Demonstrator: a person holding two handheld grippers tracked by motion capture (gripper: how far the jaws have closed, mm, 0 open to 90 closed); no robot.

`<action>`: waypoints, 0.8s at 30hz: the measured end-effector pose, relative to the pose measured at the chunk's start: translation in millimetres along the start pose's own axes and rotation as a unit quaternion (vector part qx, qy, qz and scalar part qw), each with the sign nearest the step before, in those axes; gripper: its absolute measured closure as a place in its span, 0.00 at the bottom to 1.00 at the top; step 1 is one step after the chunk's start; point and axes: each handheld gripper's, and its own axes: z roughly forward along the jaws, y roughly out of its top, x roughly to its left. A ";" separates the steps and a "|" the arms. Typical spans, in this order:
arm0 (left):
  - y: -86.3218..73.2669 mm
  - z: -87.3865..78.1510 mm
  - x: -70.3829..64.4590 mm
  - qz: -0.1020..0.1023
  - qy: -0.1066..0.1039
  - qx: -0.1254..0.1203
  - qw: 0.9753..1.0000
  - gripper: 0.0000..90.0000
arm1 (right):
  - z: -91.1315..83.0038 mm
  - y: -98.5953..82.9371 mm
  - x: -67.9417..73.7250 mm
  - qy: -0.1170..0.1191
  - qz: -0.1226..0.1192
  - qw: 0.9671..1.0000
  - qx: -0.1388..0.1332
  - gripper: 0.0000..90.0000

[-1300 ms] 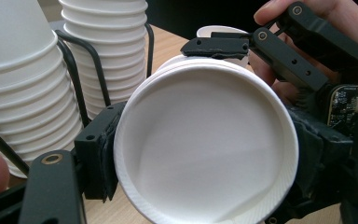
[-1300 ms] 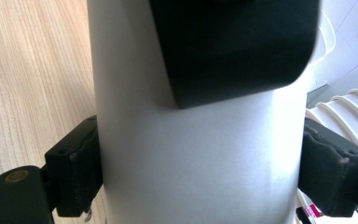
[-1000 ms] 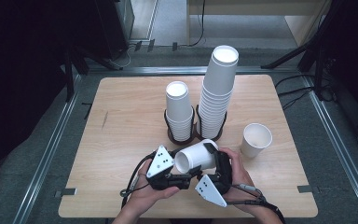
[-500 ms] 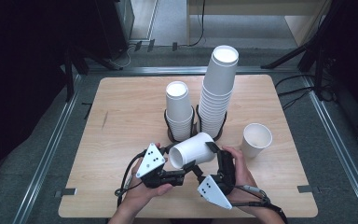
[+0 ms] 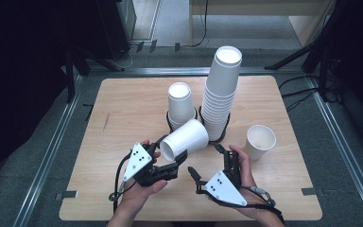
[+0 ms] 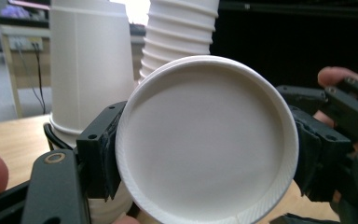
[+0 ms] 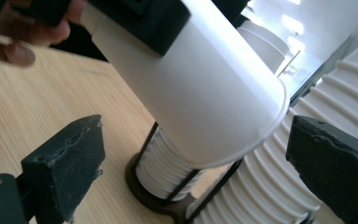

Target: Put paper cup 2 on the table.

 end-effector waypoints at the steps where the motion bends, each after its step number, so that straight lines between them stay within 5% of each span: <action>1: -0.5 -0.2 0.1 -0.001 0.001 -0.007 1.000 0.26 | -0.2 0.7 -1.4 0.001 0.021 1.000 -0.002 0.05; 6: -1.9 -0.3 -1.2 -0.001 0.008 -0.026 1.000 0.26 | -0.8 4.2 -9.0 0.001 0.128 0.992 -0.012 0.05; 10: -3.0 -2.1 -2.7 -0.004 0.007 -0.051 0.999 0.26 | -1.0 5.3 -10.8 0.003 0.174 0.985 -0.013 0.05; 13: -3.4 -3.8 -4.5 0.000 0.005 -0.070 0.998 0.26 | -2.1 7.8 -13.4 0.008 0.219 0.975 -0.026 0.05; 14: -3.6 -4.3 -4.7 0.001 0.005 -0.076 0.997 0.26 | -2.5 8.7 -14.8 0.009 0.237 0.971 -0.029 0.05; 20: -6.1 -5.1 -5.6 -0.006 0.001 -0.097 0.995 0.26 | -5.0 13.4 -21.0 0.032 0.359 0.932 -0.044 0.05; 24: -8.4 -4.4 -8.0 -0.003 -0.005 -0.108 0.994 0.26 | -5.0 15.5 -21.0 0.050 0.430 0.900 -0.053 0.03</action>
